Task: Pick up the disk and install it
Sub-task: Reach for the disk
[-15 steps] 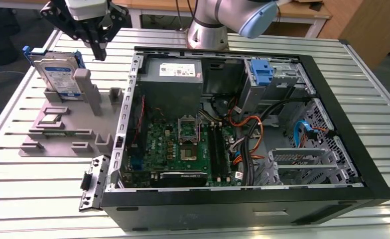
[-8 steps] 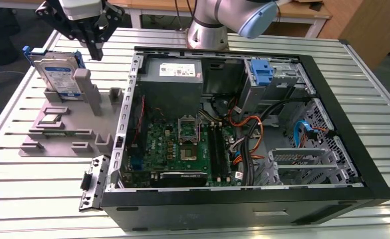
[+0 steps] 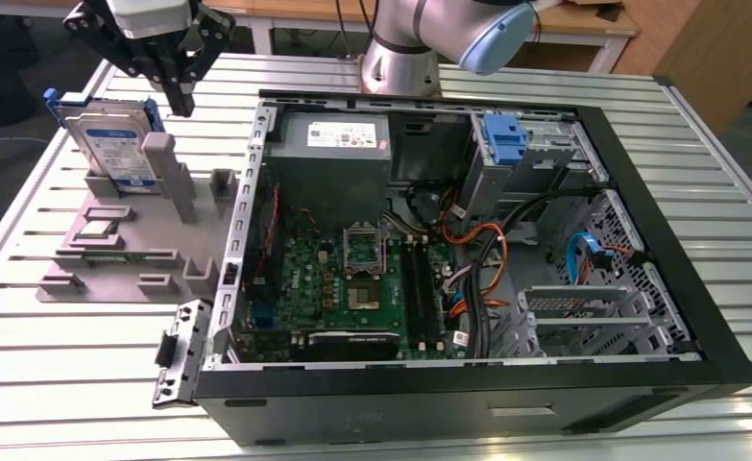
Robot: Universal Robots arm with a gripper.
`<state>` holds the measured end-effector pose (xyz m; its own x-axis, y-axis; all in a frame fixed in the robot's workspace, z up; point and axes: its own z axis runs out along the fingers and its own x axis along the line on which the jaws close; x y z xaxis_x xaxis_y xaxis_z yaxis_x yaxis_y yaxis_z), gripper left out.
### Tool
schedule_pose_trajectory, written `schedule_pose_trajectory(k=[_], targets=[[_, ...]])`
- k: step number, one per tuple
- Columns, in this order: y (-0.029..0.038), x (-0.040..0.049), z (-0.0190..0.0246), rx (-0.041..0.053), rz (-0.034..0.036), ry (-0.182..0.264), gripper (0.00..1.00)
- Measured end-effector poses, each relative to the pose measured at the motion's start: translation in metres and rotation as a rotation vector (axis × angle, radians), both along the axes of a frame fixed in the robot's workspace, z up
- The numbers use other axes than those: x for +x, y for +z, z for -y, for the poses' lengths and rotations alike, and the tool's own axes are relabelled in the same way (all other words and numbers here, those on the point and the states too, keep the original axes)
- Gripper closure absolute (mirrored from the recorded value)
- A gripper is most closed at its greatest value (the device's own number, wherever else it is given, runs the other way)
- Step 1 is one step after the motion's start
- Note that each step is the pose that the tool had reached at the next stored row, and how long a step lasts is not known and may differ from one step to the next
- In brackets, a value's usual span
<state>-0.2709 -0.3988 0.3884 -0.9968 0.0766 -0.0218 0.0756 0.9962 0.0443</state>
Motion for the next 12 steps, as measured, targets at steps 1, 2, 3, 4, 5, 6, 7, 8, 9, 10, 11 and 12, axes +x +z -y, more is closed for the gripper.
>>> schedule_pose_trajectory(k=[1, 2, 3, 4, 5, 6, 7, 8, 9, 10, 11, 12], targets=[[0.0, 0.0, 0.0, 0.0, -0.0001, 0.0, 0.9], [0.0, -0.0001, 0.0, 0.0, 0.0, 0.0, 0.9], [0.0, -0.0001, 0.0, 0.0, 0.0, 0.0, 0.9], [0.0, -0.0001, 0.0, 0.0, -0.0001, 0.0, 0.9], [0.0, -0.0002, 0.0, 0.0, 0.0, 0.0, 0.9], [-0.0001, -0.0005, 0.0, 0.0, 0.0, 0.0, 0.9], [-0.0001, -0.001, 0.0, 0.0001, 0.0, 0.0, 0.9], [-0.0001, -0.0019, 0.0, 0.0, -0.0002, 0.0, 0.9], [-0.0002, -0.0028, 0.0, 0.0, -0.0001, 0.0, 0.9], [-0.0004, -0.004, 0.0, 0.0, 0.0, 0.0, 0.9], [-0.0004, -0.0051, 0.0, -0.0001, -0.0001, 0.0, 0.9], [-0.0004, -0.0062, 0.0, -0.0001, -0.0001, 0.0, 0.9]])
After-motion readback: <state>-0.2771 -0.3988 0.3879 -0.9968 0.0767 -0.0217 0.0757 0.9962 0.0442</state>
